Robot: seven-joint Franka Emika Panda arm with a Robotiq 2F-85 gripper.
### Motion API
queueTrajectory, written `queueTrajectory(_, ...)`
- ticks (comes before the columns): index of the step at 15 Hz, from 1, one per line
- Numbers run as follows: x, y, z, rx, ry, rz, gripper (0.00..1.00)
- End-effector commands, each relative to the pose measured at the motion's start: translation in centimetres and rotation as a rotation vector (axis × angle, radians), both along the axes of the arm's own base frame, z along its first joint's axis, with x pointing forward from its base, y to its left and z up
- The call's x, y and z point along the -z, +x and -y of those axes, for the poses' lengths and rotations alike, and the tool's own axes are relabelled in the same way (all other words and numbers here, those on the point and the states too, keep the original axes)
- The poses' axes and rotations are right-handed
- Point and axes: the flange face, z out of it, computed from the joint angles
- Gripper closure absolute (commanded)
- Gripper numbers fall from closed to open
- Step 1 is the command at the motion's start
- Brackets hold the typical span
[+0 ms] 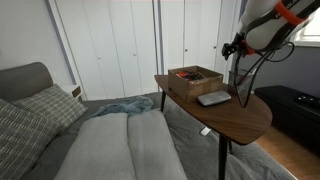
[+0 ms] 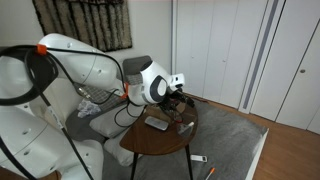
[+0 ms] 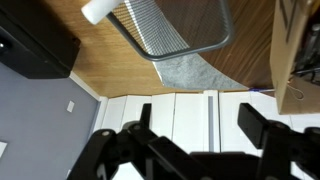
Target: Pick up the glue stick and put it in the gray pen holder
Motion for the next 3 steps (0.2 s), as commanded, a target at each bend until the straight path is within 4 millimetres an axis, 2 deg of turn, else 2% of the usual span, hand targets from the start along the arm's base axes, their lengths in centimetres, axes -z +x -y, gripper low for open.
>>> queueTrajectory(1,-2.9,-0.3,-2.5,-0.132,0.099,0.078,0.0)
queueTrajectory(2,-1.4,0.0,-1.5,-0.069,0.058,0.038,0.01)
queueTrajectory(3,-2.0,-0.1,-2.2,-0.103,0.077,0.051,0.0)
